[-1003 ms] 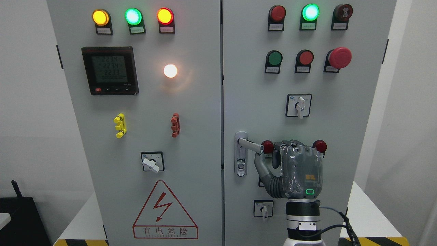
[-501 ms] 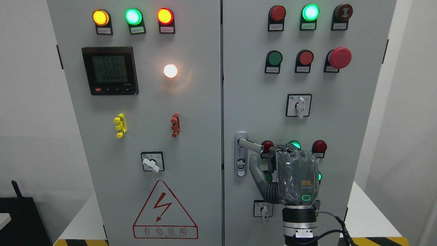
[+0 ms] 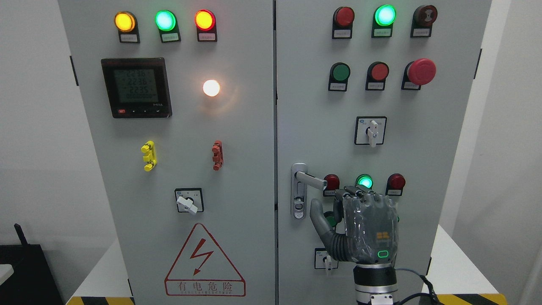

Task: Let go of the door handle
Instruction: 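Open the right hand fingers to let go of the handle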

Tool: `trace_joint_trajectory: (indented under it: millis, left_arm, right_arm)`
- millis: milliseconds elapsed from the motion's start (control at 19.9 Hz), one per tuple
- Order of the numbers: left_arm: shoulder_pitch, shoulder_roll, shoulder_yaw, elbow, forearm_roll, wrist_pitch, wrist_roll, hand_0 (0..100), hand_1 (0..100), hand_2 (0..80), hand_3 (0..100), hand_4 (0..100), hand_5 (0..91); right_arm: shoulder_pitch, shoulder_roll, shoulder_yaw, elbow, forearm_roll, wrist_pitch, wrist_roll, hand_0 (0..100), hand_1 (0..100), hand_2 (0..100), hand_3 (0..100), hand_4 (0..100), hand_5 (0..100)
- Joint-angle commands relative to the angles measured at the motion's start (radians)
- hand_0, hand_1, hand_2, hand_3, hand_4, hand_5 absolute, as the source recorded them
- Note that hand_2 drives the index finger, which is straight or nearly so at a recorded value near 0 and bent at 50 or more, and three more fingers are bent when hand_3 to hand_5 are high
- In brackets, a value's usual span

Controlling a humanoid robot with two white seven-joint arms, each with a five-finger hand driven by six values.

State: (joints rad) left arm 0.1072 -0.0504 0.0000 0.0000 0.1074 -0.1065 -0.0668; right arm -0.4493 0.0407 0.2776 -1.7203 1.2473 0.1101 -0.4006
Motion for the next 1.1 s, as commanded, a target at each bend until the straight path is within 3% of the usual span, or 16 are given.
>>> trace_joint_trajectory:
  millis: [0, 150, 201, 401, 752, 1053]
  left_arm:
    - [0.0, 0.0, -0.014, 0.02, 0.0, 0.001, -0.001, 12, 39, 0.0, 0, 0, 0.0]
    - [0.0, 0.0, -0.014, 0.02, 0.0, 0.001, -0.001, 12, 39, 0.0, 0, 0, 0.0]
    - [0.0, 0.0, -0.014, 0.02, 0.0, 0.001, -0.001, 12, 39, 0.0, 0, 0, 0.0]
    - [0.0, 0.001, -0.014, 0.02, 0.0, 0.001, -0.001, 12, 39, 0.0, 0, 0, 0.0]
    - [0.0, 0.0, -0.014, 0.02, 0.0, 0.001, -0.001, 12, 39, 0.0, 0, 0, 0.0]
    - [0.0, 0.0, -0.014, 0.02, 0.0, 0.001, -0.001, 12, 39, 0.0, 0, 0, 0.0]
  right_arm:
    - [0.04, -0.064, -0.001, -0.05, -0.029, -0.042, -0.041, 52, 50, 97, 100, 93, 98]
    - [0.072, -0.108, -0.011, -0.071, -0.081, -0.063, -0.063, 54, 41, 89, 100, 91, 94]
    - [0.081, -0.119, -0.023, -0.073, -0.094, -0.067, -0.069, 52, 37, 80, 99, 85, 87]
    - [0.106, -0.153, -0.089, -0.082, -0.117, -0.141, -0.084, 48, 31, 55, 75, 63, 59]
    - [0.165, -0.205, -0.133, -0.14, -0.193, -0.15, -0.086, 49, 26, 35, 50, 37, 31]
    - [0.198, -0.217, -0.158, -0.143, -0.221, -0.222, -0.083, 52, 0, 25, 30, 16, 10]
